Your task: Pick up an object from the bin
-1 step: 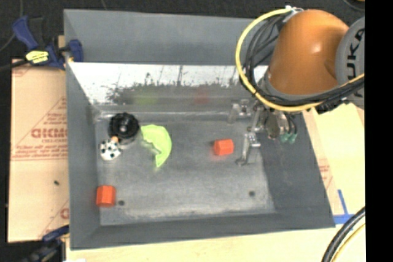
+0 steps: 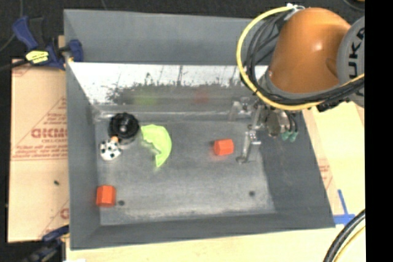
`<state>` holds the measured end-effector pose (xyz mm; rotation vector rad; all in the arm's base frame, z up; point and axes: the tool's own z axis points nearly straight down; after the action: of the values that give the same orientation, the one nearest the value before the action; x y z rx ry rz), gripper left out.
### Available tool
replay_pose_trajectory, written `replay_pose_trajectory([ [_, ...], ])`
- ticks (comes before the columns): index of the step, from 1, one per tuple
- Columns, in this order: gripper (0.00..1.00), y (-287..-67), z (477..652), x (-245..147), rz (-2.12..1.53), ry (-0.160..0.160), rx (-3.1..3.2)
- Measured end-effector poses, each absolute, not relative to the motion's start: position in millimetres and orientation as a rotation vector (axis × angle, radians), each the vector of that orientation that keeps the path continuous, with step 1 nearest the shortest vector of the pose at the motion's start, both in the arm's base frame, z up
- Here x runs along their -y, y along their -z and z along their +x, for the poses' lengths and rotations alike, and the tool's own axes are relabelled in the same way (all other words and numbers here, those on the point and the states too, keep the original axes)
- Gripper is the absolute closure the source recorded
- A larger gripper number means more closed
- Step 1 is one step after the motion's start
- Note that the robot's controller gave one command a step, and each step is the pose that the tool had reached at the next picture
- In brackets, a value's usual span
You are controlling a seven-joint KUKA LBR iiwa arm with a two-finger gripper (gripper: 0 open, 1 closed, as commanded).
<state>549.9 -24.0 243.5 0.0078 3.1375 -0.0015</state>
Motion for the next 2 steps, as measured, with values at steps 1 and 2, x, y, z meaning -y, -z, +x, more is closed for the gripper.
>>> replay_pose_trajectory([
  [1,0.00,-114.2,592.8,56.5,-0.052,0.004,-3.136],
  [2,0.00,-156.3,603.1,63.9,-0.037,0.003,-3.135],
])
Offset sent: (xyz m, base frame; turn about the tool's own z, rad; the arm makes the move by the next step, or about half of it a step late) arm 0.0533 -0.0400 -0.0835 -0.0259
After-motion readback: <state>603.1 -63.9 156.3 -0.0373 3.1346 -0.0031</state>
